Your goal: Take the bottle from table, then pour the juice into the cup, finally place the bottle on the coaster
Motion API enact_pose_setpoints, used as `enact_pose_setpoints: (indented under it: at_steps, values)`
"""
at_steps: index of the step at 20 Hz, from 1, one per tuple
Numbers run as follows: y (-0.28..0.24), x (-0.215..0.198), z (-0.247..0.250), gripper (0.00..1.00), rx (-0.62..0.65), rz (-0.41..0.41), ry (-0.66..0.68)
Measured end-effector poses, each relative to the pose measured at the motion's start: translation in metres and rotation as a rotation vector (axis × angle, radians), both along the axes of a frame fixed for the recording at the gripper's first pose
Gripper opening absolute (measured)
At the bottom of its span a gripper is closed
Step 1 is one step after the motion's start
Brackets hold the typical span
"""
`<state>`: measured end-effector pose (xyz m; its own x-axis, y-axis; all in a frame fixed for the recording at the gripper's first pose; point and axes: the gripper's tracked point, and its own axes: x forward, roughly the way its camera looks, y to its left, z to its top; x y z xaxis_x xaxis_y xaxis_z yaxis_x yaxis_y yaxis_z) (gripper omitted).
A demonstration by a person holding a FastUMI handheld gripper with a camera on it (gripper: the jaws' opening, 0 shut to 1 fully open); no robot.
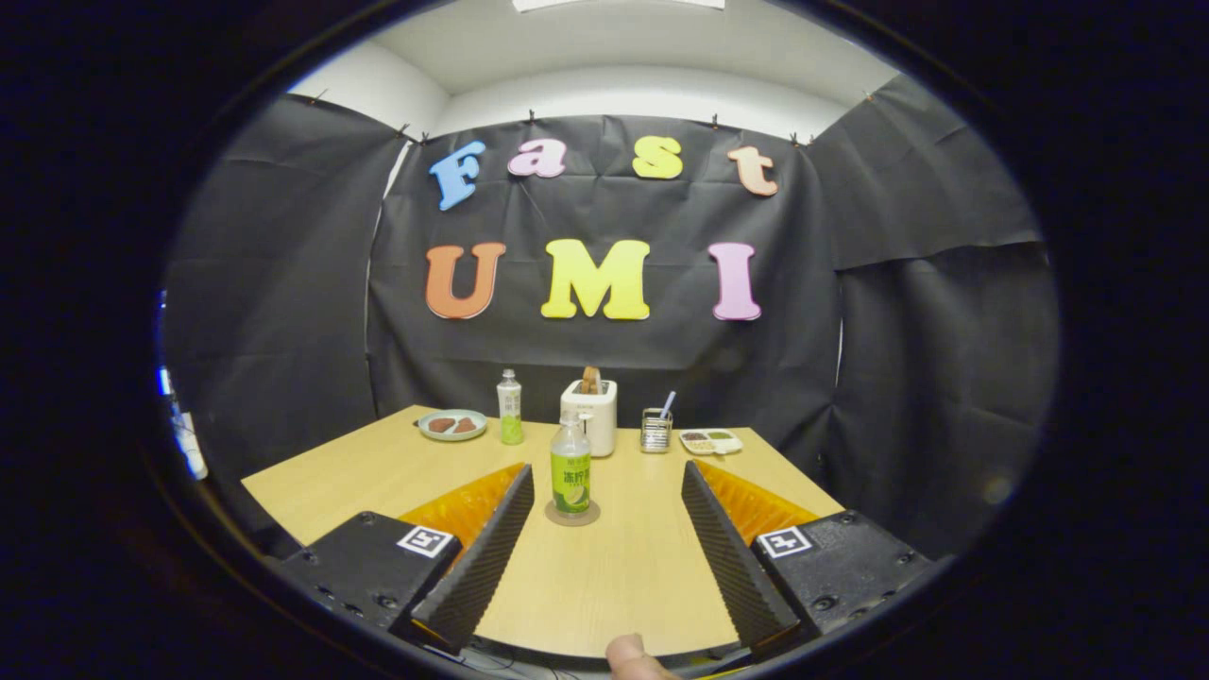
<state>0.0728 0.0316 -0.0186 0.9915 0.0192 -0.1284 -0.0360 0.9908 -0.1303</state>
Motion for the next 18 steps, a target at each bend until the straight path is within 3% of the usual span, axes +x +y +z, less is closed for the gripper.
enact_pose_setpoints:
  at_steps: [6, 9, 18]
  values:
    - [-0.04, -0.062, -0.005, 1.0, 0.014, -0.049, -0.032]
    - [-0.045, -0.084, -0.014, 1.0, 0.06, -0.026, 0.004]
    - [-0.058, -0.087, -0.026, 1.0, 0.116, -0.019, 0.027]
